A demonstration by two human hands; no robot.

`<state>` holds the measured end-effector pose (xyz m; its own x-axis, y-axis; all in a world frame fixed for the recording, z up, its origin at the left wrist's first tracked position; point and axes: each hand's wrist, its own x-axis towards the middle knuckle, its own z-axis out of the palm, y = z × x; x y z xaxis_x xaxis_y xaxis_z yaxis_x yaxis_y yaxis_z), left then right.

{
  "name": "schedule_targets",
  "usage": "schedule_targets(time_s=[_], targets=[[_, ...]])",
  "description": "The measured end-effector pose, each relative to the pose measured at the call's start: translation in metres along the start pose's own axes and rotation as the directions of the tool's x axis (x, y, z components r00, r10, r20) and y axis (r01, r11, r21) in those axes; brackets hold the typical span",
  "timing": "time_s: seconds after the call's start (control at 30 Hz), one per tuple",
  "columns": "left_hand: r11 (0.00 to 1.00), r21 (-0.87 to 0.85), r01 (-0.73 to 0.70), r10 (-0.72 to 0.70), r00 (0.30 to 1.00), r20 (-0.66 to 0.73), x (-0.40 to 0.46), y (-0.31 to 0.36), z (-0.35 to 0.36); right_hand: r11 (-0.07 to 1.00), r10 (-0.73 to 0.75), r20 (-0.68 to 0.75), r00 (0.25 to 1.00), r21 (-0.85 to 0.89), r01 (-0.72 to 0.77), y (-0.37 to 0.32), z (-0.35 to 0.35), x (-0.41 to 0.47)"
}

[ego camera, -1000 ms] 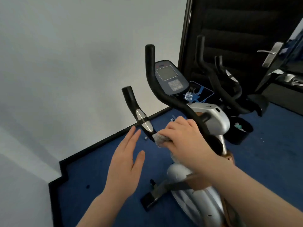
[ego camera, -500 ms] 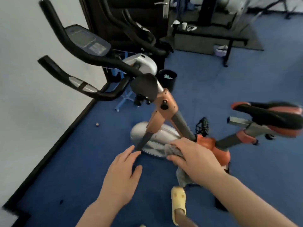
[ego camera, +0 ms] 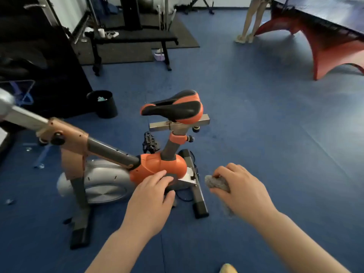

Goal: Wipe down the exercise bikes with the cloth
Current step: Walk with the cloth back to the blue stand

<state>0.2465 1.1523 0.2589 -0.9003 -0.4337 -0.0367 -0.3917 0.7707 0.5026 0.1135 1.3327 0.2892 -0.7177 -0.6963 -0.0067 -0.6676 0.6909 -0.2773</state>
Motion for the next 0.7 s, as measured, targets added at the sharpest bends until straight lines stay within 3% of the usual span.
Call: schedule_targets(time_s=[0.17, 0.33, 0.7], targets=[[0.999, -0.038, -0.034, 0.033, 0.999, -0.017, 0.05, 0.097, 0.062, 0.994, 0.102, 0.034, 0.994, -0.039, -0.101, 0.134, -0.028, -0.012], [0.999, -0.039, -0.027, 0.03, 0.997, 0.075, 0.084, 0.163, 0.102, 0.98, 0.197, 0.087, 0.977, -0.054, -0.193, 0.217, -0.053, -0.004], [0.999, 0.036, 0.037, -0.039, 0.997, 0.065, 0.234, 0.209, 0.133, 0.999, 0.038, 0.074, 0.997, 0.016, -0.039, 0.297, -0.074, 0.146]])
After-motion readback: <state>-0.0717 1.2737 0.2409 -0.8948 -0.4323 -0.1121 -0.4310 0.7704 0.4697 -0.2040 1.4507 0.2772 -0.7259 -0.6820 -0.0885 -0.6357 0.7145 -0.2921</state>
